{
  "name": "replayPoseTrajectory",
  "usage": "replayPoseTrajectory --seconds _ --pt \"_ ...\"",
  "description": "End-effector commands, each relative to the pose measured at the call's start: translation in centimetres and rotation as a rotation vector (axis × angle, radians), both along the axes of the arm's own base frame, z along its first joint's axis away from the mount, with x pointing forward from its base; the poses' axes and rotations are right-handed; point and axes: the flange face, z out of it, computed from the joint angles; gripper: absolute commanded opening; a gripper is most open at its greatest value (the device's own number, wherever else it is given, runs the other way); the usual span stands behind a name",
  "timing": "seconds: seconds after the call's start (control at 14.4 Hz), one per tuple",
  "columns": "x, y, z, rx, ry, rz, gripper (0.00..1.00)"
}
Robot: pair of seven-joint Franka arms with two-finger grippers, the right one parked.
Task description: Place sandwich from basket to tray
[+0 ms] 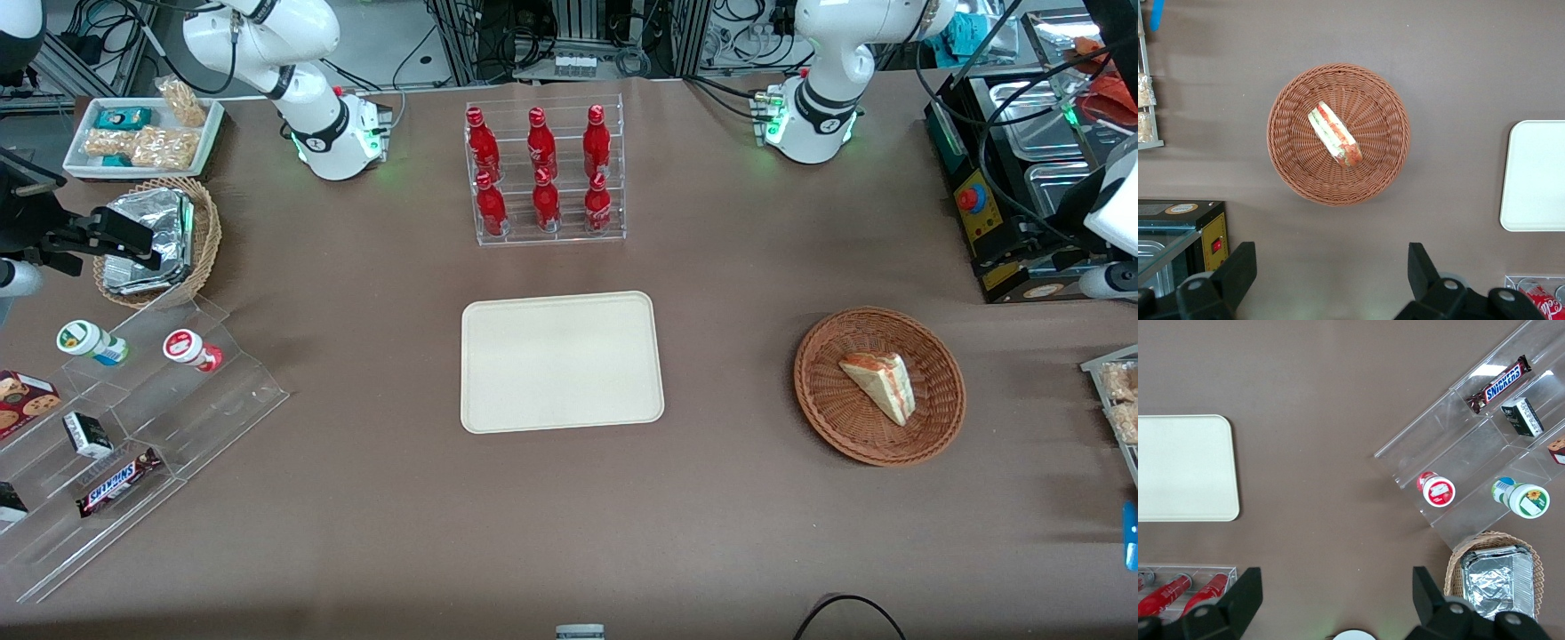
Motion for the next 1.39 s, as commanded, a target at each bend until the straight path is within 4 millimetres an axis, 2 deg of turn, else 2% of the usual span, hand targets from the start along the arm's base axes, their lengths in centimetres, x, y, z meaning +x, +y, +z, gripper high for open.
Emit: replayPoseTrajectory --seconds 0.0,0.56,0.83,0.97,1.32 --pt "0.1 -0.3 0.1 -0.001 -0.012 -0.015 1.00" --pt "-0.1 -0.3 -0.5 -0.003 0.003 -0.015 1.00" --pt "-0.2 -0.3 -2.0 -0.001 0.032 -0.015 1.00" --pt "-0.3 -0.3 -4.6 -0.001 0.079 -0.015 1.00" --pt "-0.2 0.1 -15.6 0.007 0.028 -0.014 1.00"
